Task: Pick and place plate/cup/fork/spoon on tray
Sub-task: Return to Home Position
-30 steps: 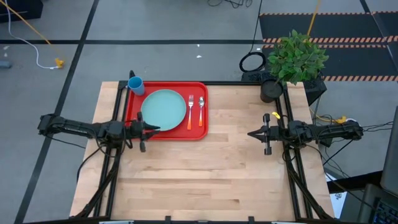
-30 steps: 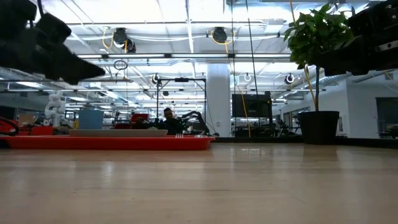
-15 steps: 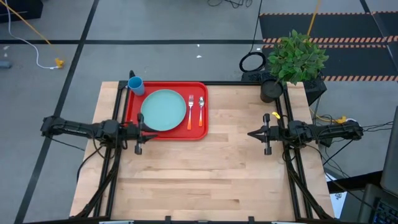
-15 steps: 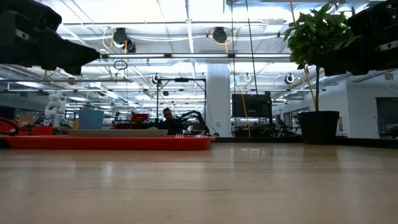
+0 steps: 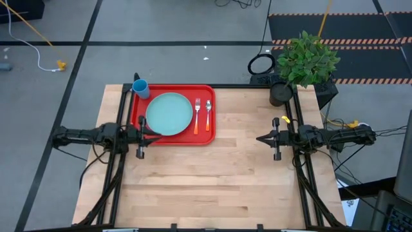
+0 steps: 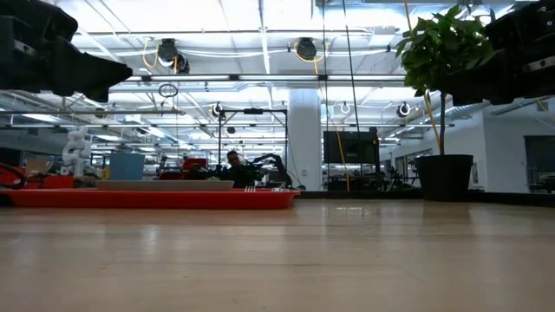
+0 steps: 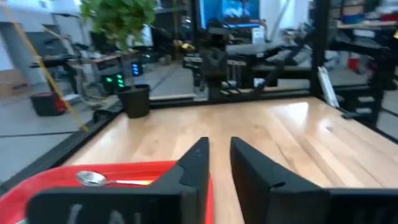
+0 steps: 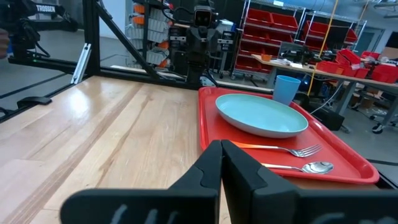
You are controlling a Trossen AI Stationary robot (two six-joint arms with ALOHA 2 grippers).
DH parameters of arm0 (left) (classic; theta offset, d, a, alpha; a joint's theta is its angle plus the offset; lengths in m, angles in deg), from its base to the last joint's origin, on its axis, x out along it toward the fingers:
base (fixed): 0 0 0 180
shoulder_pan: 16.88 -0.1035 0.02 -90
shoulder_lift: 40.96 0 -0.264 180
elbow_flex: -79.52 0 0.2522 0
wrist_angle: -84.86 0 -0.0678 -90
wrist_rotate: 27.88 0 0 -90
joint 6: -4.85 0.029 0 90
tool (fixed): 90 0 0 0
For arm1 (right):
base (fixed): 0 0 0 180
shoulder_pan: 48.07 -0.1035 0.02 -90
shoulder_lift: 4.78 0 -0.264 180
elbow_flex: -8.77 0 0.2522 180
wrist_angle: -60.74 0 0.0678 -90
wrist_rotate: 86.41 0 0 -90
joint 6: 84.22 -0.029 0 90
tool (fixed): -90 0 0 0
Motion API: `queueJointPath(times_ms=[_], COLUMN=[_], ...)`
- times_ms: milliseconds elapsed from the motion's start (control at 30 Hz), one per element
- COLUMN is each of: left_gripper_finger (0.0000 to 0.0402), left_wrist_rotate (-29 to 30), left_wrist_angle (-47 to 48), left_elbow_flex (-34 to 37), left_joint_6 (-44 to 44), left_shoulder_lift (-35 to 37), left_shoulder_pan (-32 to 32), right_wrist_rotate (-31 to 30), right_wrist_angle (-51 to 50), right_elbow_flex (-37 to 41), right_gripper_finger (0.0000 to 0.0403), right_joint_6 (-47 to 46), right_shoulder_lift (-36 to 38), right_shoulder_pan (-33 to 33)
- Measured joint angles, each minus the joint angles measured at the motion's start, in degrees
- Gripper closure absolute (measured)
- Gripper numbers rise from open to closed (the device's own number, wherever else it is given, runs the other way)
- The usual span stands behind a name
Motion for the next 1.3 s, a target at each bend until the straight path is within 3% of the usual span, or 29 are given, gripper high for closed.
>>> queueJointPath(times_ms=[133,300,667,867,1133,1300], left_gripper_finger=[0.0389,0.0397,0.0397,0.0373,0.0371,0.0371], left_wrist_rotate=[-3.32,-3.62,-4.45,-4.47,-4.07,-3.81], left_wrist_angle=[0.67,0.75,0.77,0.71,0.62,-2.07], left_elbow_flex=[0.00,0.00,0.07,0.09,0.11,0.22], left_joint_6=[1.61,1.89,0.39,-2.18,3.01,-0.58], left_shoulder_lift=[-0.26,-0.29,-0.29,-0.29,-0.29,-0.31], left_shoulder_pan=[-1.56,-4.03,-5.00,-4.37,-4.40,-4.40], right_wrist_rotate=[-0.08,-0.11,-0.11,-0.11,-0.11,-0.11], right_wrist_angle=[0.04,0.11,0.13,0.15,0.15,0.15], right_elbow_flex=[0.00,0.00,0.00,0.00,0.00,0.00], right_gripper_finger=[0.0403,0.0403,0.0403,0.0403,0.0403,0.0403], right_joint_6=[0.00,0.00,0.00,0.00,0.00,0.00], right_shoulder_lift=[-0.04,-0.04,-0.04,-0.04,-0.04,-0.04], right_shoulder_pan=[0.00,0.00,-0.02,0.00,-0.01,-0.02])
